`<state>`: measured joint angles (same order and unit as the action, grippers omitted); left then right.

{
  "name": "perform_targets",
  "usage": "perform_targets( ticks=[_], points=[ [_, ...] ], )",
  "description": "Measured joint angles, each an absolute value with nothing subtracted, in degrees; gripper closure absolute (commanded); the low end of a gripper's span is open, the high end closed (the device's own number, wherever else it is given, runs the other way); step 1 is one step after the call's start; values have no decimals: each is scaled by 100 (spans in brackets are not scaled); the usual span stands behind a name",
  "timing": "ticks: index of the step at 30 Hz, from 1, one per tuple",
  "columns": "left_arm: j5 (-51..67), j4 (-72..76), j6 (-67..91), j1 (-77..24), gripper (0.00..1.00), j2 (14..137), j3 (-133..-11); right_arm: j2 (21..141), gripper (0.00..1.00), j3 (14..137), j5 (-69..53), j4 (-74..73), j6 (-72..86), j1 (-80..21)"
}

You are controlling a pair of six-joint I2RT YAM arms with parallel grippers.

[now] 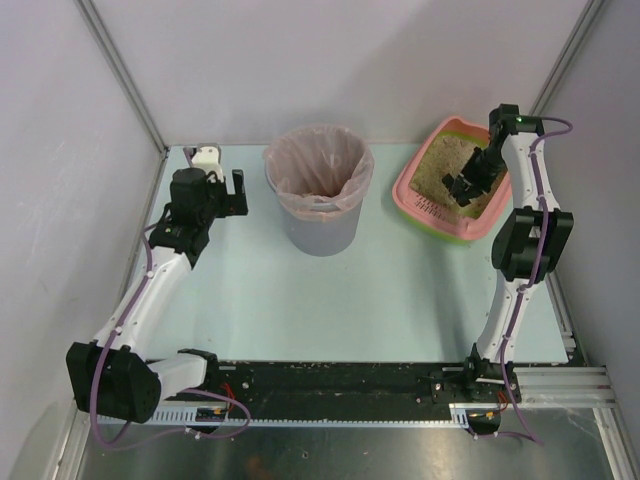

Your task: Clean the litter box

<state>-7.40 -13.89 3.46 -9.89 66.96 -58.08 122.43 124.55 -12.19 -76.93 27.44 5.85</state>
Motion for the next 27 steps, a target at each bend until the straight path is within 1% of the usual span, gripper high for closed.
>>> perform_targets(
  ticks=[16,27],
  points=[
    [-803,-1398,204,-989,0,6694,-5808,12774,100,12475,-1109,-7688,2768,613],
    [-869,-1402,62,-989,0,6694,-5813,13166,100,12925,-836,-7690,2788,666]
  ],
)
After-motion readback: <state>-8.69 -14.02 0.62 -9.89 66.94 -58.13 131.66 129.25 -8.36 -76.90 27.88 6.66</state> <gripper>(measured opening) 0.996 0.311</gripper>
